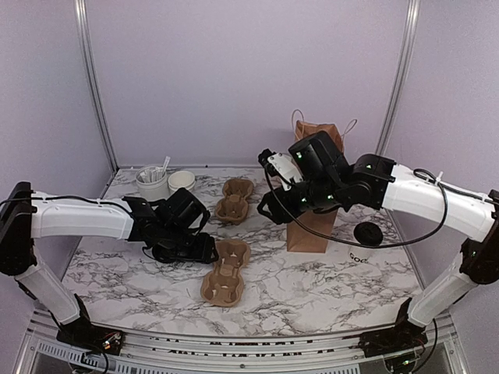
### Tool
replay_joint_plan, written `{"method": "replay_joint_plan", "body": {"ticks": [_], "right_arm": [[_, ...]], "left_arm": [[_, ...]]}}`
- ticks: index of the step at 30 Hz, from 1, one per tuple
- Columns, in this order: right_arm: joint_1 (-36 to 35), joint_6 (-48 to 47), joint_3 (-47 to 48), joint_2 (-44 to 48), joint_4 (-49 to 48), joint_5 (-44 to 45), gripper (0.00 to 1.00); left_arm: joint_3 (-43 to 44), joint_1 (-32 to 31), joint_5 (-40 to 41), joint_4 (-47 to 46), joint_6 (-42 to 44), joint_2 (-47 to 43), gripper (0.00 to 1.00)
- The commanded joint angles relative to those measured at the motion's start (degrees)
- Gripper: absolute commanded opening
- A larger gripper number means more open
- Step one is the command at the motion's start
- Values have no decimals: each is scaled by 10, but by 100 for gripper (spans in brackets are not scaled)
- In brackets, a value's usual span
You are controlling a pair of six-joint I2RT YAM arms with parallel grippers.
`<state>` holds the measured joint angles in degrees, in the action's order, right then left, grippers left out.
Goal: Pack the takeout coffee
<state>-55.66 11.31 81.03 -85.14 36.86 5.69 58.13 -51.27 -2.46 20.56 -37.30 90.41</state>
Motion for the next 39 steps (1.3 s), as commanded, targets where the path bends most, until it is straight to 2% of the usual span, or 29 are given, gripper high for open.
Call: {"method": "replay_joint_plan", "body": {"ticks": [1, 6, 11, 20, 31, 39], "right_arm": [[2, -2, -27, 2, -16, -44, 54], [-30, -47, -78, -22, -80, -86, 55], [-78, -131, -65, -102, -118, -98, 55], [-81, -236, -21, -233, -159, -130, 54], [-81, -268, 52, -315, -113, -121, 54], [-75, -273, 56, -317, -90, -82, 54]], "left_arm": [[9, -2, 7, 30, -4, 16, 56], [-2, 8, 19, 29, -29, -1, 56], [-27, 37, 27, 29, -53, -41, 56], [-61, 73, 40, 23, -76, -129, 56], [-70, 82, 33, 14, -70, -162, 56], [-66, 86, 28, 13, -67, -170, 56]]}}
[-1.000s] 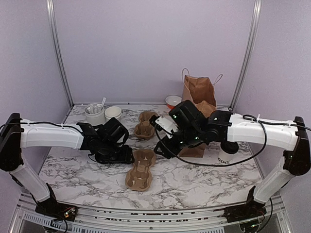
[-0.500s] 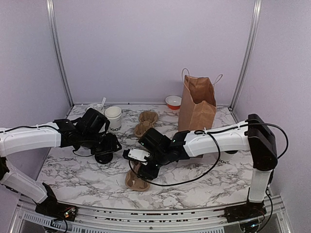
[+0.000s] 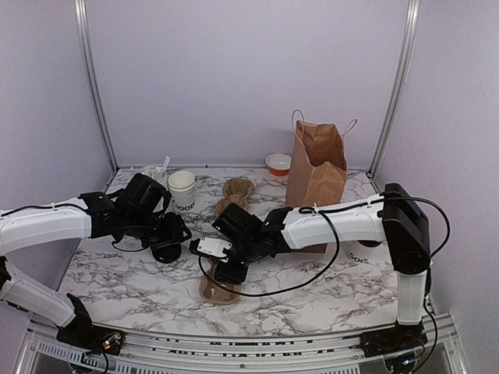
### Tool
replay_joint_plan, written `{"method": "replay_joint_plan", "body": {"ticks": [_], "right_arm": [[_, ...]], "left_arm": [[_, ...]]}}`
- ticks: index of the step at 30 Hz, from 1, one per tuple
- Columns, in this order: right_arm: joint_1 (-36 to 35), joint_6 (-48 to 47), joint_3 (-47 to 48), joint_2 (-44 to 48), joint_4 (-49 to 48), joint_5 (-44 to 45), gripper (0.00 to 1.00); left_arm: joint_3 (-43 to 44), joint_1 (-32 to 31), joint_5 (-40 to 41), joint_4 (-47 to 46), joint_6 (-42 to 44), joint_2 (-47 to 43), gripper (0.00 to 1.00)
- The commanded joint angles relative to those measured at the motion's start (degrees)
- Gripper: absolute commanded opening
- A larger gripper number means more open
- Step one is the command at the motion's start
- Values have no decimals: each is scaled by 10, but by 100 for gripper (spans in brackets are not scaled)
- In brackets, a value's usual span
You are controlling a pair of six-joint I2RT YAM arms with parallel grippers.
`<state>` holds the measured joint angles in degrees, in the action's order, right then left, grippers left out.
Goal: Pack the takeout coffee
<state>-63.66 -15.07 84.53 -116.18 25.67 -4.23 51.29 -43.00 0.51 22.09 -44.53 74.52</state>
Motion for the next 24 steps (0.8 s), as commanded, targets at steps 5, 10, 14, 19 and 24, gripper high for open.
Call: {"method": "replay_joint_plan", "body": {"ticks": [5, 10, 14, 19, 24], "right_arm": [[6, -12, 31, -6, 27, 19, 58], [14, -19, 49, -28, 40, -5, 59], [21, -27, 67, -46, 53, -25, 59], [25, -34, 80, -52, 78, -28, 58], [23, -30, 75, -48, 79, -38, 49]], "left_arm": [[5, 4, -2, -3, 7, -9, 56], [9, 5, -3, -3, 9, -6, 56], [15, 5, -5, -2, 14, -8, 56], [22, 5, -8, -2, 22, -7, 56], [29, 5, -7, -2, 26, -5, 57]]}}
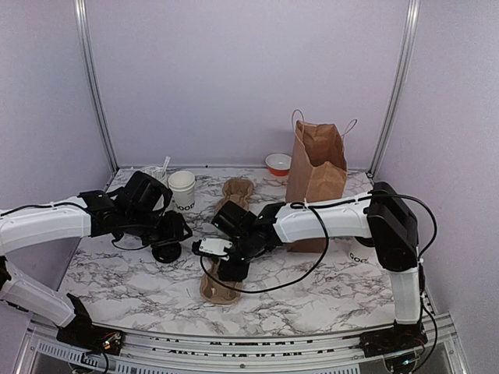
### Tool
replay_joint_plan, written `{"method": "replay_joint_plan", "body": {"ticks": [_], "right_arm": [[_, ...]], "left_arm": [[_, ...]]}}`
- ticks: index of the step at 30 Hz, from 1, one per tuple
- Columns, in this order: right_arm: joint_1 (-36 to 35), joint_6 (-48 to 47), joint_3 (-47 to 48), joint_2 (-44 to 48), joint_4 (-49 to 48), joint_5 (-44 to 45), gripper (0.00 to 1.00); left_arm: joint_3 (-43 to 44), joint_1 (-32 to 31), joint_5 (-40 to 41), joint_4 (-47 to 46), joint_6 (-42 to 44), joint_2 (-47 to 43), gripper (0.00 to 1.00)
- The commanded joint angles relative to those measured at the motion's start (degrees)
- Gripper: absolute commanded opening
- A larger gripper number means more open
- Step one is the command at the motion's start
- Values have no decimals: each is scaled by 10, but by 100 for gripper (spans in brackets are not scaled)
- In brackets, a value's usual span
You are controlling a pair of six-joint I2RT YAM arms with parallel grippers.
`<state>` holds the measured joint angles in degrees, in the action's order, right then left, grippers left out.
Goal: Pack the takeout coffee
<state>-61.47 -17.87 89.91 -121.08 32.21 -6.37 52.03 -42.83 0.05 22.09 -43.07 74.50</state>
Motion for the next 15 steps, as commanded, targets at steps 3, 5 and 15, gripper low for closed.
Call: {"method": "replay_joint_plan", "body": {"ticks": [3, 5, 15], "right_arm": [[1, 4, 16, 5, 12, -16, 42], [1, 12, 8, 13, 6, -15, 39], [1, 83, -91, 113, -74, -41, 33]], "left_arm": [[30, 4, -4, -2, 16, -2, 57], [35, 4, -5, -2, 20, -2, 57], [134, 6, -17, -2, 39, 26, 57]]}}
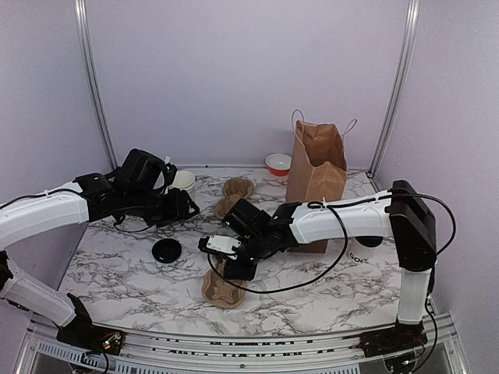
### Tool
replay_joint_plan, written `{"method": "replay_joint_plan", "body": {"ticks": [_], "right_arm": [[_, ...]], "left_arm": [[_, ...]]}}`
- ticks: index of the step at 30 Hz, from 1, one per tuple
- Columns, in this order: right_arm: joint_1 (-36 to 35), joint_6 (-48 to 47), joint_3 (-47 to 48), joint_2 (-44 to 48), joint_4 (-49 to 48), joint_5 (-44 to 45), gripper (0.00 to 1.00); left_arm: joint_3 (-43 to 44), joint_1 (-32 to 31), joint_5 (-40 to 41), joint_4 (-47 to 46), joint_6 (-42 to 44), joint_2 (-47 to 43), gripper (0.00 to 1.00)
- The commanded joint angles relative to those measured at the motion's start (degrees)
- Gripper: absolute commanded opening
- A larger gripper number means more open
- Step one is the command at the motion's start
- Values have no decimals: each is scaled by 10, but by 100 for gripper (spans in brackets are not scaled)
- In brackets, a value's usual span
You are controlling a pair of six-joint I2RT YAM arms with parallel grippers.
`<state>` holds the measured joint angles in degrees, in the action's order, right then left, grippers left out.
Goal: Pack the takeout coffee
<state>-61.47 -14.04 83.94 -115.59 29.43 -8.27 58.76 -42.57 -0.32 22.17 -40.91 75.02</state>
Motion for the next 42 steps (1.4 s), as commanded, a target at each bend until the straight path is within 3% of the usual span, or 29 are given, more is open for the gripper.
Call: {"method": "replay_joint_plan", "body": {"ticks": [1, 8, 24, 36, 42], "right_arm": [[1, 51, -43, 68, -52, -24, 32], [0, 100, -138, 154, -84, -23, 32], [-3, 143, -266, 292, -98, -1, 32], [-2, 149, -279, 314, -91, 9, 32], [-2, 151, -278, 326, -81, 14, 32]], "left_arm": [[87, 3, -17, -4, 21, 29, 57], [249, -5, -63, -25, 19, 126, 57], [722, -79, -27, -37, 68, 467, 56], [755, -81, 18, -183, 63, 539, 51], [783, -80, -10, -228, 48, 577, 34]]}}
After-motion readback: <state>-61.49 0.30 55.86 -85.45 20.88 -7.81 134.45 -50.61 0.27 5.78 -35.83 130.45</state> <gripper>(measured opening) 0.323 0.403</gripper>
